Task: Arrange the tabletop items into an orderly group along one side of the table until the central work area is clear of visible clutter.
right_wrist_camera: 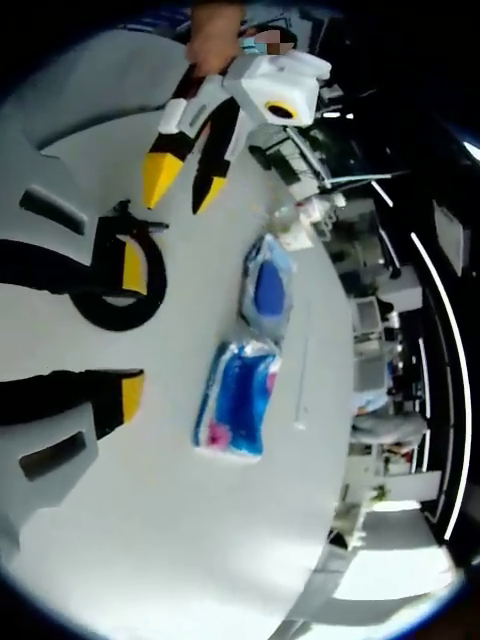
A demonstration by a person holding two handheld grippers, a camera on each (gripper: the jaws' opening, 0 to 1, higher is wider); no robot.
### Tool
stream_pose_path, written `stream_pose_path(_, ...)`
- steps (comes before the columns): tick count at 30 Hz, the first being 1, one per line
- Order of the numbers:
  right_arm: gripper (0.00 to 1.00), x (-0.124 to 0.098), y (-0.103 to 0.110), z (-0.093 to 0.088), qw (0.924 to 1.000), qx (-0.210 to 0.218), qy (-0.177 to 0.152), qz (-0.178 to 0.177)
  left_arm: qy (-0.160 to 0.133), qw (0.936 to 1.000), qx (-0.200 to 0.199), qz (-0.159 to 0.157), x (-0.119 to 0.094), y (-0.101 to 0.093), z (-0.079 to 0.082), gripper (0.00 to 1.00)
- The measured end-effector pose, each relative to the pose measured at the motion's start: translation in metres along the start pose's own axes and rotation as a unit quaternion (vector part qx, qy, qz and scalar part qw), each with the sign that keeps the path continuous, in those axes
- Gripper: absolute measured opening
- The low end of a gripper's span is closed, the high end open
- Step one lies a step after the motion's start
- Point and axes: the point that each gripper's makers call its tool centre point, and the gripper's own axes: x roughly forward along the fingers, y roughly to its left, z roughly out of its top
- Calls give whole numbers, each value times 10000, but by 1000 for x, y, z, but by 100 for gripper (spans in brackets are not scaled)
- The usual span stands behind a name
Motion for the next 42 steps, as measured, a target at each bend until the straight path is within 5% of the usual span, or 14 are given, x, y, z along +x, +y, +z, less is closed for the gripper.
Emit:
stream_pose_path(14,24,10,13,-15,9997,-52,210,129,226,9994,-238,-73,9,-6,-16,22)
stream_pose_path(26,24,18,16,-28,9990,-75,399,178,300,9980,-553,-68,21,-11,-17,28)
stream_pose_path(42,21,29,16,-44,9974,4,698,199,496,9957,-780,26,35,-9,-17,21)
